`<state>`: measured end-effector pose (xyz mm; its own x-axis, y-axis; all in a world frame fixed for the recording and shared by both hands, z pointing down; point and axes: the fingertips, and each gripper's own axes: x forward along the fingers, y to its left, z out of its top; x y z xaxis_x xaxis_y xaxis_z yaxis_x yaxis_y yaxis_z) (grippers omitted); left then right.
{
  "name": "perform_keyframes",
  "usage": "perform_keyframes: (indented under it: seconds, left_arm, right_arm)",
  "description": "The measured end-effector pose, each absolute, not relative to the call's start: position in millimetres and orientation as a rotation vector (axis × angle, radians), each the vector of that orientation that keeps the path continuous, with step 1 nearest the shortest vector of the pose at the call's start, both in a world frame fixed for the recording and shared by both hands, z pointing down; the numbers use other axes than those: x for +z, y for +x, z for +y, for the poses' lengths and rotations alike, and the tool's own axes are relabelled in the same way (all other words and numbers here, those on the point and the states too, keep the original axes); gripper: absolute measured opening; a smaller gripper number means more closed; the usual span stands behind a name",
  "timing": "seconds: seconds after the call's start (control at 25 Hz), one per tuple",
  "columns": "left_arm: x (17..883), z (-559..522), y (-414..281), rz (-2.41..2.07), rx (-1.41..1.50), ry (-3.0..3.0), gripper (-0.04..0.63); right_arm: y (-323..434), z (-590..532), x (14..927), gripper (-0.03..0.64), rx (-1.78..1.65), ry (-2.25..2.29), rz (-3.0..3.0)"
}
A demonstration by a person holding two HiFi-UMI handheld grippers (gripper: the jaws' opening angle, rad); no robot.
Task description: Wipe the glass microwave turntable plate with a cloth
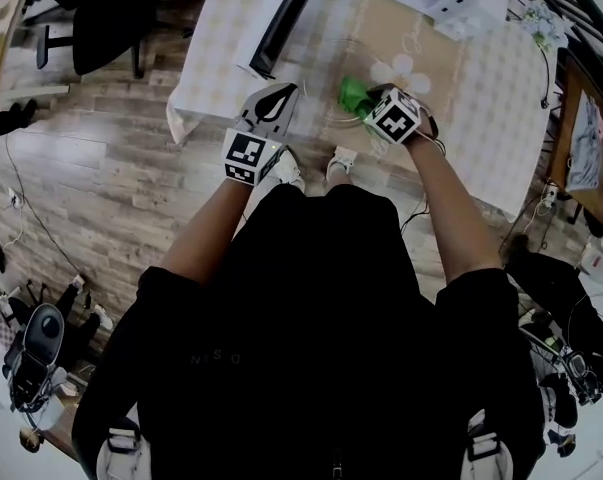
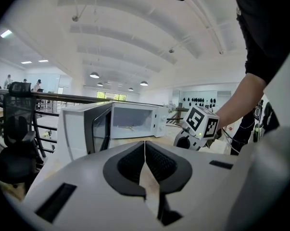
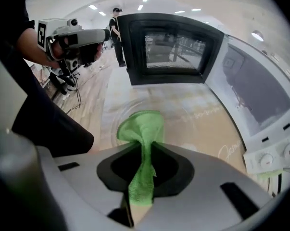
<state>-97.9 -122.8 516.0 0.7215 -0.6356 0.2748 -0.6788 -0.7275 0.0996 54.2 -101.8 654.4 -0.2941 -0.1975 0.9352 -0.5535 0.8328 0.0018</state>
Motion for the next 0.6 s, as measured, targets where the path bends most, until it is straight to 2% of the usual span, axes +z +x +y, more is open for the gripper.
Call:
perform_keyframes:
  seconds: [0.36,0.6]
  left_arm:
    - [517.2,-121.0,-132.4,-1.142,0.322,2.681,0.021]
    - [522.1,-111.4,-144.8,-1.174,0.320,2.655,0.021]
  right_arm:
    - [-60.6,-113.2,654.6,0.075,0.295,0.424,-1.993]
    - [-107.0,-112.0,678.3,0.077,0.231,0.333,-1.987]
